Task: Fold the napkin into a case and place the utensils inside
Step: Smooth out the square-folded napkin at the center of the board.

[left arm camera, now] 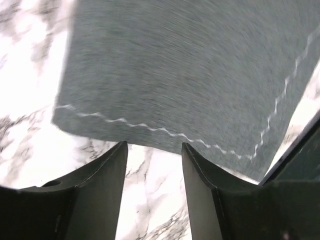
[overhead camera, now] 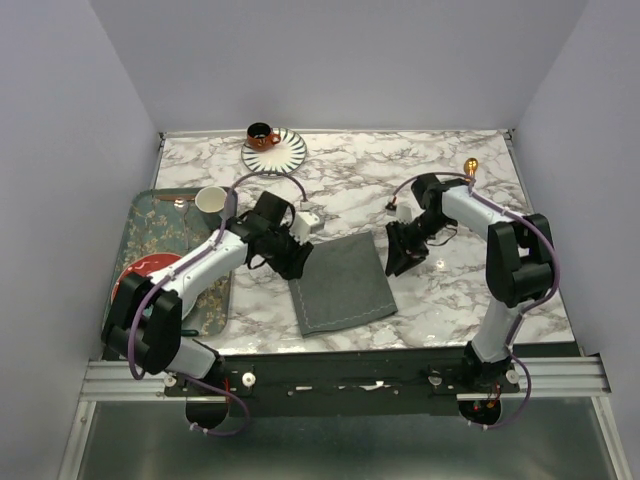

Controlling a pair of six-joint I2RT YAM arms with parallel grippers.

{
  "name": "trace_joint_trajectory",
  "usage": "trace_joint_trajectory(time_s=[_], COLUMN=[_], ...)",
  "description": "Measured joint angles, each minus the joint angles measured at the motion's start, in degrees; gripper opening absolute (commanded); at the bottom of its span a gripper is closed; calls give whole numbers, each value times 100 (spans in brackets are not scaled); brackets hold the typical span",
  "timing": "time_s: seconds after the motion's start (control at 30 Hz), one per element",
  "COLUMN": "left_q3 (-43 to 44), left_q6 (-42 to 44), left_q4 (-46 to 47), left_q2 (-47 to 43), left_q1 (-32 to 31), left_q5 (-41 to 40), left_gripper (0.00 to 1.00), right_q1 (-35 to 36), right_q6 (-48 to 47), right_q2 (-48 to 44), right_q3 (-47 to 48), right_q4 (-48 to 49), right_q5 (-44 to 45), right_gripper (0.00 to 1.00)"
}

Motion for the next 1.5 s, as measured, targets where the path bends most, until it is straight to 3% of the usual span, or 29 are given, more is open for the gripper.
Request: trace_joint_trajectory(time_s=[0.13,0.3,0.53,0.9,1.27,1.5], left_q3=[33,-2,-260,-739,-739,-739], left_q6=[-785,-1668,-2345,-2999,-3261,-3335], left_q4=[326,645,946,1508,2098,2190], left_q2=[57,72,229,584,960,966], left_q1=[863,1440,1622,1624,1624,1624], left_q5=[157,273,363,568,763,839], left_gripper=[56,58,60,60,43,24], right_q1=[0,0,0,0,0,0], right_q6=[92,201,299,352,448,544], right_q2=[72,332,811,1193,1351,1668], right_q3=[149,780,1582,1738,1683,1749], right_q4=[96,284,660,992,1165,1279], right_q5=[4,9,103,280,258,229], right_gripper=[45,48,55,61,62,59])
